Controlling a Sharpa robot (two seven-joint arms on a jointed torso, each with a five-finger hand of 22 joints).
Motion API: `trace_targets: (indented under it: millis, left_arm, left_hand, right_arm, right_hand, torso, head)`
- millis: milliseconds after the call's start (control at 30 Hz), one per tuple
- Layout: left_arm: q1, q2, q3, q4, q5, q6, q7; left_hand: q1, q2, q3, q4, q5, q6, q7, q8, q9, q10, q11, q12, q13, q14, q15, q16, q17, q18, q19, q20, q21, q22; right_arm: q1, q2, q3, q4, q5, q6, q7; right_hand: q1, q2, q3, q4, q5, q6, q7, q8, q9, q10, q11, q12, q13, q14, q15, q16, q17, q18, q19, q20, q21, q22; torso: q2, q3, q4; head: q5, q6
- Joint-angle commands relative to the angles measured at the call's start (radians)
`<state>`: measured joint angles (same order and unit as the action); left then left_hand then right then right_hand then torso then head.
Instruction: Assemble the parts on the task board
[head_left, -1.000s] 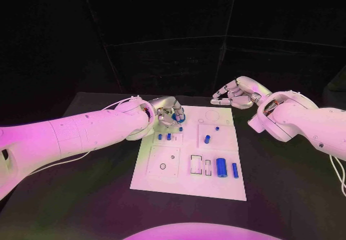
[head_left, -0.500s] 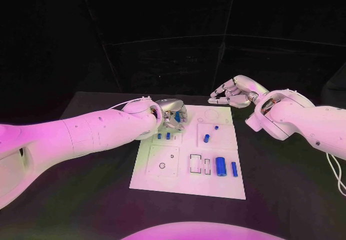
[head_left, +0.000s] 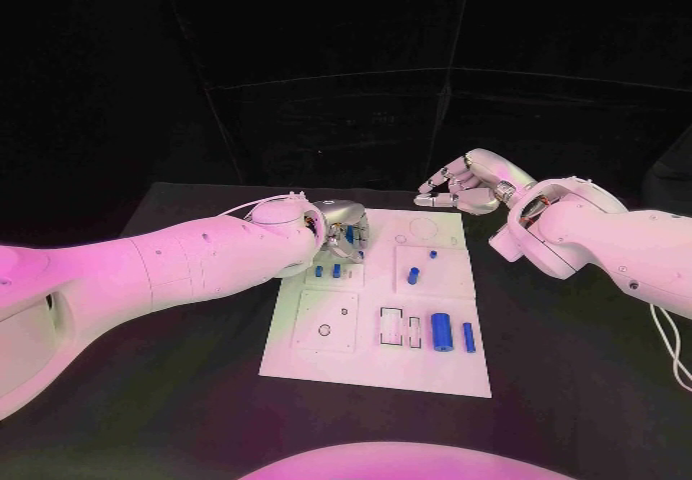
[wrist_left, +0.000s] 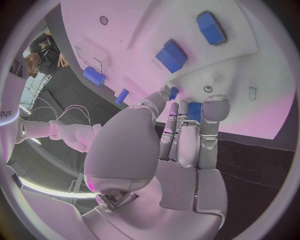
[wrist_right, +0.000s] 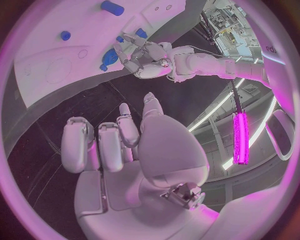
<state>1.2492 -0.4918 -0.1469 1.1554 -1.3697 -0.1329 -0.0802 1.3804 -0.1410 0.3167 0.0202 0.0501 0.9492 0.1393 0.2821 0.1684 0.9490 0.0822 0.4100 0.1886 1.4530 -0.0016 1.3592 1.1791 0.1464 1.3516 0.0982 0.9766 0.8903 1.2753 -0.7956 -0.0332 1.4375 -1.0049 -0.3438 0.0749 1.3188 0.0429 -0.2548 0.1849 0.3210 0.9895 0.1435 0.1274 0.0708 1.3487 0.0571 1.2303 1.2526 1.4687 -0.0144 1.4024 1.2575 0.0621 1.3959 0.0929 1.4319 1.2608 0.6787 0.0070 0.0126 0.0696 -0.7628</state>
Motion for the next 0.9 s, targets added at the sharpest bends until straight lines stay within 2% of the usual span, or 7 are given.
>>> trace_targets:
  millis: [33,333,800,900]
  left_arm:
    - [0.001,0.004,0.0,-0.003,-0.017,0.029,-0.034]
    - [0.0,0.012,0.001,-0.006,-0.017,0.043,-0.039]
    - [-0.003,0.017,0.001,-0.004,-0.017,0.062,-0.042]
    - [-0.003,0.018,0.001,-0.004,-0.017,0.047,-0.058]
  left_hand:
    - [0.004,0.016,0.013,0.0,-0.003,0.013,0.0,-0.006,-0.004,0.012,0.001,-0.008,-0.006,0.008,0.002,0.006,0.0,-0.01,0.008,0.0,0.008,0.005]
    - [0.007,0.029,0.041,-0.002,-0.003,0.033,-0.002,-0.012,-0.013,0.035,-0.001,-0.021,-0.026,0.013,0.0,0.013,0.004,-0.014,0.014,-0.001,0.029,0.029]
    - [-0.003,0.023,0.061,-0.006,-0.003,0.052,-0.004,-0.023,-0.025,0.061,-0.004,-0.04,-0.05,0.017,-0.003,0.018,0.003,-0.018,0.023,-0.004,0.055,0.059]
    - [0.006,0.034,0.076,-0.011,-0.003,0.063,-0.005,-0.023,-0.027,0.077,-0.008,-0.042,-0.055,0.019,-0.005,0.021,0.006,-0.021,0.028,-0.005,0.07,0.076]
  right_arm:
    - [0.002,0.001,0.0,0.001,0.002,0.005,0.006]
    - [0.002,0.002,0.0,0.0,0.002,0.005,0.006]
    - [0.002,0.004,0.0,-0.001,0.002,0.005,0.007]
    - [0.002,0.004,0.0,0.0,0.002,0.005,0.007]
  right_hand:
    - [0.004,0.004,-0.004,-0.004,0.003,-0.006,-0.004,0.007,-0.001,-0.005,-0.002,-0.003,0.001,0.043,-0.006,-0.005,0.001,0.006,-0.007,-0.003,-0.004,0.0]
    - [0.005,0.005,-0.004,-0.004,0.004,-0.006,-0.004,0.007,-0.001,-0.005,-0.002,-0.003,0.0,0.042,-0.006,-0.006,0.0,0.006,-0.007,-0.003,-0.004,-0.001]
    - [0.005,0.005,-0.004,-0.004,0.004,-0.006,-0.004,0.007,-0.001,-0.005,-0.002,-0.003,0.0,0.042,-0.006,-0.006,0.0,0.006,-0.007,-0.003,-0.004,-0.001]
    - [0.005,0.005,-0.004,-0.004,0.004,-0.006,-0.004,0.007,-0.001,-0.005,-0.002,-0.003,0.0,0.042,-0.006,-0.006,0.0,0.006,-0.007,-0.003,-0.004,-0.001]
  torso:
    - [0.0,-0.0006,-0.0003]
    - [0.0,-0.0002,-0.0004]
    - [0.0,0.0002,0.0]
    - [0.0,0.0004,-0.0005]
  head:
    - [-0.004,0.0]
    - [-0.005,-0.002]
    - [-0.005,-0.004]
    - [-0.004,-0.004]
